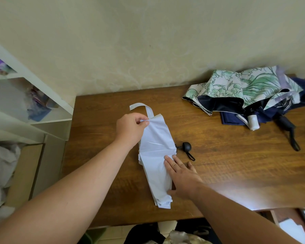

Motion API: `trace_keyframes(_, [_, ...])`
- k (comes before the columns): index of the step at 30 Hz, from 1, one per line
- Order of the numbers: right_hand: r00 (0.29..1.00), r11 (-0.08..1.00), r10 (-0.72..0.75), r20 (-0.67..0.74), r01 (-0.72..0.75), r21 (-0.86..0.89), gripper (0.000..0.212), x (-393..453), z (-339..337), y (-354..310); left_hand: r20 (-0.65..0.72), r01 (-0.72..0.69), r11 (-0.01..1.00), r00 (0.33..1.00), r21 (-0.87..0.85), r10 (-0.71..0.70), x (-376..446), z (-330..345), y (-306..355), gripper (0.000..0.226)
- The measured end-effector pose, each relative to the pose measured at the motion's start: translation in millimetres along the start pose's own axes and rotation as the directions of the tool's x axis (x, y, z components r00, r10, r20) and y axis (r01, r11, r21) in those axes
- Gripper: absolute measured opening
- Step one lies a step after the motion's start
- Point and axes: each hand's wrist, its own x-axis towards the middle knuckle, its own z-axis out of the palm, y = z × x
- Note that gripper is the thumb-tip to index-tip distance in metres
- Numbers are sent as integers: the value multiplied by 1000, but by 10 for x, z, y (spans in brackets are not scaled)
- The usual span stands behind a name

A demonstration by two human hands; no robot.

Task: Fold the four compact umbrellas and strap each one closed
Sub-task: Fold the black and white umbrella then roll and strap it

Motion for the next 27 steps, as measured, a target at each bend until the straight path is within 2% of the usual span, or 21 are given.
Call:
trace_keyframes(3, [1000,1000,3,-3,-3,-2,113,-13,-2,4,-5,-41,999,999,26,41,-32,26,17,9])
trace_keyframes(9, [1000,1000,-7,-21,7,2,112,-48,-41,6,119,-141,990,983,25,138,-298,-25,24,9])
trace_keyframes(15, [994,1000,5,-108,-4,8,114,-111,90,55,144,-269,963,954,15,264,-708,-22,-215,12])
trace_keyframes(22, [994,1000,-12,-104,13,12,104,-112,71,70,160,-350,935,928,59,337,-1063,117,-448,10])
trace_keyframes(24, [988,996,-9,-157,23,90,95,-146,70,75,133,-345,937,933,64,334,-1113,165,-519,10])
trace_keyframes(25, [974,986,13,-226,26,165,85,-185,63,79,109,-335,940,939,61,327,-1131,186,-550,10])
trace_keyframes(27, [890,938,121,-439,42,344,54,-296,13,100,58,-311,949,950,56,308,-1156,224,-576,10])
